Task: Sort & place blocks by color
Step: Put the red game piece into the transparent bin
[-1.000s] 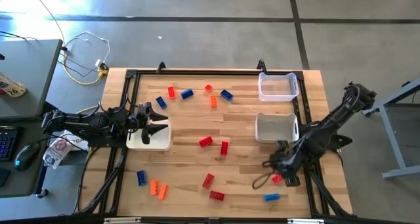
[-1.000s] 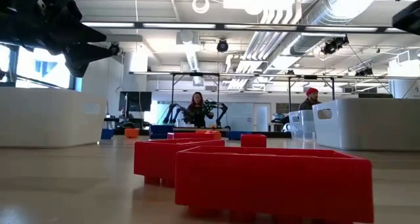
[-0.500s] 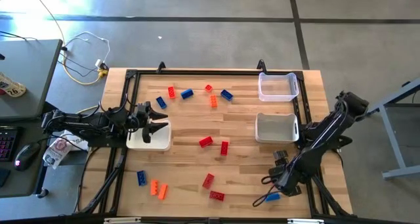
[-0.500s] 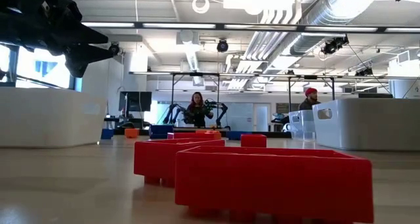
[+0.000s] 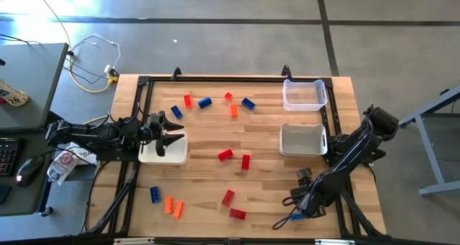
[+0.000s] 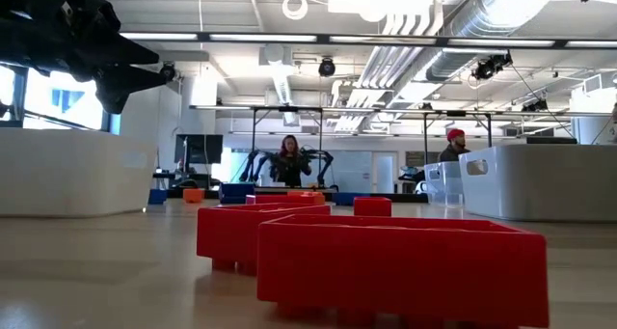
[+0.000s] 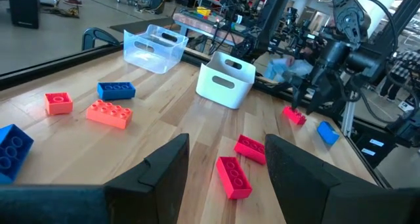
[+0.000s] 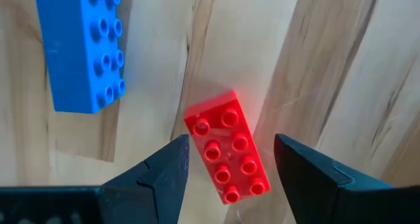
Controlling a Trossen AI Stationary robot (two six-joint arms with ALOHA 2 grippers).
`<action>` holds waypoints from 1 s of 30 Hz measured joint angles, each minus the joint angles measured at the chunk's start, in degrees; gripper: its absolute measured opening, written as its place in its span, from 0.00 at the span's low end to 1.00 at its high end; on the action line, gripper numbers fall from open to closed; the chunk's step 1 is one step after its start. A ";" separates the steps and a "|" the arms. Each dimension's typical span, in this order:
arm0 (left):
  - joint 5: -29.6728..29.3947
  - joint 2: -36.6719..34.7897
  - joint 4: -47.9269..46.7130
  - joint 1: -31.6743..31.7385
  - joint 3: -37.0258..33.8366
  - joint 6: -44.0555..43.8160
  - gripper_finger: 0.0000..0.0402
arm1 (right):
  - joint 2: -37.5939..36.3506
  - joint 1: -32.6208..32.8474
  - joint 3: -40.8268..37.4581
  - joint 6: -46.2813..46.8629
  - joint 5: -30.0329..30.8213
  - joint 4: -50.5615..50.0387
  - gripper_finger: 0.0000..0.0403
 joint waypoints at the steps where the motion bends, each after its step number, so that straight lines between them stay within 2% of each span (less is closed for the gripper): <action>1: -0.01 0.00 0.00 0.01 0.00 0.00 0.47 | 0.31 0.00 0.00 0.00 0.00 0.01 0.52; 7: 0.01 0.00 0.00 0.00 0.00 0.00 0.47 | 2.71 0.00 0.00 0.00 -1.73 0.49 0.52; 16: 0.01 0.00 -0.02 0.02 0.00 0.00 0.47 | 4.64 -0.04 0.00 1.82 -0.13 0.79 0.51; 19: 0.01 0.00 -0.02 0.01 0.00 0.00 0.47 | 5.77 -0.02 0.00 1.96 -0.11 1.39 0.46; 25: 0.01 0.00 -0.02 0.00 0.00 0.00 0.47 | 7.71 -0.06 0.26 3.63 -2.10 2.77 0.29; 30: 0.03 0.00 -0.02 0.00 0.00 0.00 0.47 | 7.30 -0.20 0.23 11.24 -1.67 2.76 0.28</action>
